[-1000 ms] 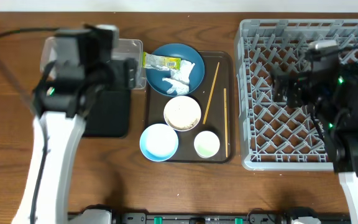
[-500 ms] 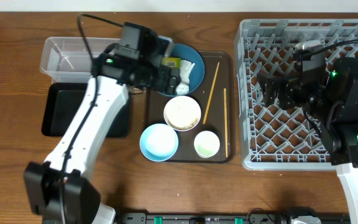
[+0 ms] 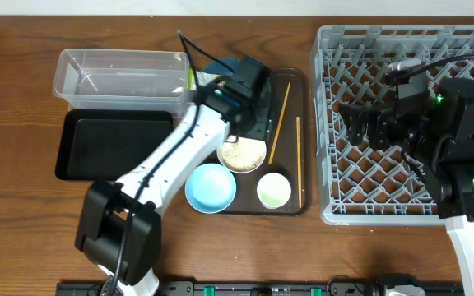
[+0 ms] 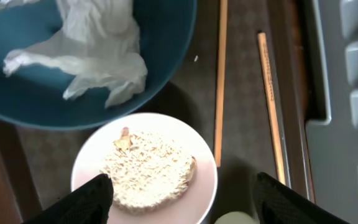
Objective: Sort waste into correct bins and load items into the dishwasher rack
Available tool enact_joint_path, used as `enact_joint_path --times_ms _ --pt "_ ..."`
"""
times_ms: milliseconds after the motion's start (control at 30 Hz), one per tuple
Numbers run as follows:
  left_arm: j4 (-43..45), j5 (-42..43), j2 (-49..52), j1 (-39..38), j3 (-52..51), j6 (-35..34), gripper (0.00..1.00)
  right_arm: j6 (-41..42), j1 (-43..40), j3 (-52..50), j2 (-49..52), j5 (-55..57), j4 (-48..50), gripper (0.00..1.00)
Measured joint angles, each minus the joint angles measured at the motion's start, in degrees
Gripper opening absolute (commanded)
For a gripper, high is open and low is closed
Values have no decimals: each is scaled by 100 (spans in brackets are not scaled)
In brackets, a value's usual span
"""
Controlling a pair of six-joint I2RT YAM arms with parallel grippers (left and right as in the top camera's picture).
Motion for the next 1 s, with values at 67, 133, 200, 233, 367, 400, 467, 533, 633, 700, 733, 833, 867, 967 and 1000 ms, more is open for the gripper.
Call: enact_joint_path --times_ms 67,133,200,233,367,400,467,533,633,700,733,833,867,967,1000 --pt "2 -243 2 -173 0 -306 73 0 0 0 4 0 -4 99" --pt "4 -437 52 -341 0 -542 70 0 0 0 9 0 -13 99" --pt "0 -584 184 -476 0 -745 68 0 0 0 26 0 -35 99" --pt "0 -640 271 -520 0 -831 66 0 0 0 37 0 -52 99" --pt "2 -800 708 -562 0 -1209 58 0 0 0 81 2 -103 99" --pt "4 -820 789 -557 0 -1261 54 0 0 0 92 0 -118 99" --pt "4 -861 935 -553 0 -1377 48 0 0 0 101 2 -133 98" --pt "7 -883 1045 -553 0 -1458 40 0 0 0 103 0 -133 98" --pt "17 -903 1091 -553 0 -1558 35 0 0 0 103 2 -133 98" --pt "116 -907 1093 -566 0 -1578 35 0 0 0 105 0 -133 98" --pt "138 -905 1093 -570 0 -1589 35 0 0 0 105 0 -133 98" --pt "181 -905 1093 -623 0 -1622 35 0 0 0 111 2 -133 97" --pt "199 -905 1093 -654 0 -1639 35 0 0 0 116 2 -133 97" --pt "232 -905 1093 -734 0 -1657 35 0 0 0 144 0 -133 97" --pt "232 -905 1093 -752 0 -1657 35 0 0 0 153 2 -133 97"
